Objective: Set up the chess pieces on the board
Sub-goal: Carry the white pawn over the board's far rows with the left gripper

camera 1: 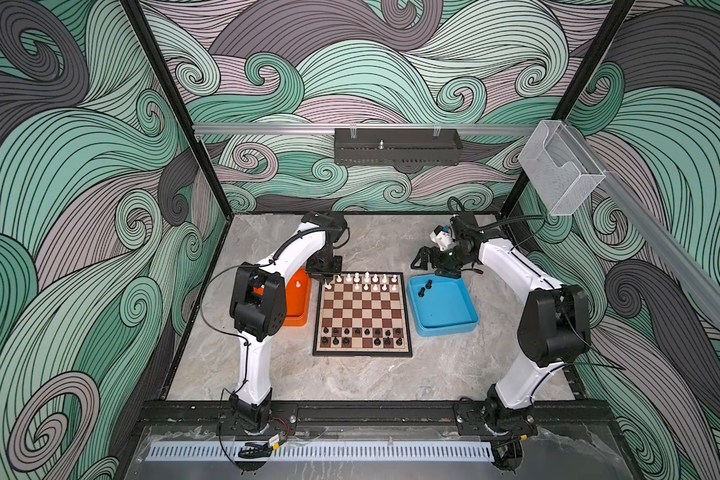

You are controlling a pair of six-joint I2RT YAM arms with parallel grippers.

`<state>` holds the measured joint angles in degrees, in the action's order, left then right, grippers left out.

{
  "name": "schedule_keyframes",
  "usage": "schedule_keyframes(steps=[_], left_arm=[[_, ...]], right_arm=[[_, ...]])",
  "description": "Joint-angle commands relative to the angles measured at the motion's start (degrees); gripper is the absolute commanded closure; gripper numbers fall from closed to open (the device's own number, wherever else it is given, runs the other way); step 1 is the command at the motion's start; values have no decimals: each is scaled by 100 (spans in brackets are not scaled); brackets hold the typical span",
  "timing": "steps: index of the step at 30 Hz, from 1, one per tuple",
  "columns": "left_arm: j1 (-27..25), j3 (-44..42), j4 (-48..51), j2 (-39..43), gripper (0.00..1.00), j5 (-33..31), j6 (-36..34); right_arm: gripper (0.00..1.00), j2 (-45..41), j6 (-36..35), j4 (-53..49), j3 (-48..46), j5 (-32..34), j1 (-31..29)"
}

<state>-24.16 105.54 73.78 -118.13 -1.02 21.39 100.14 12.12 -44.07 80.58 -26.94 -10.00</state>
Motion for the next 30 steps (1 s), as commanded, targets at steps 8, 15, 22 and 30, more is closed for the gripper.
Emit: schedule_keyframes(steps=[8, 15, 22, 30], left_arm=[[-97, 692, 94, -576, 84, 137, -108], [-150, 860, 50, -799, 84, 233, -51], [-186, 907, 14, -983, 84, 250, -35], [-203, 995, 6, -1168, 85, 212, 8]], right_arm=[[0, -322, -113, -67, -133, 188, 40], [0, -302, -123, -76, -149, 213, 67], [0, -285, -122, -77, -158, 202, 110], [0, -249, -122, -74, -159, 177, 121]])
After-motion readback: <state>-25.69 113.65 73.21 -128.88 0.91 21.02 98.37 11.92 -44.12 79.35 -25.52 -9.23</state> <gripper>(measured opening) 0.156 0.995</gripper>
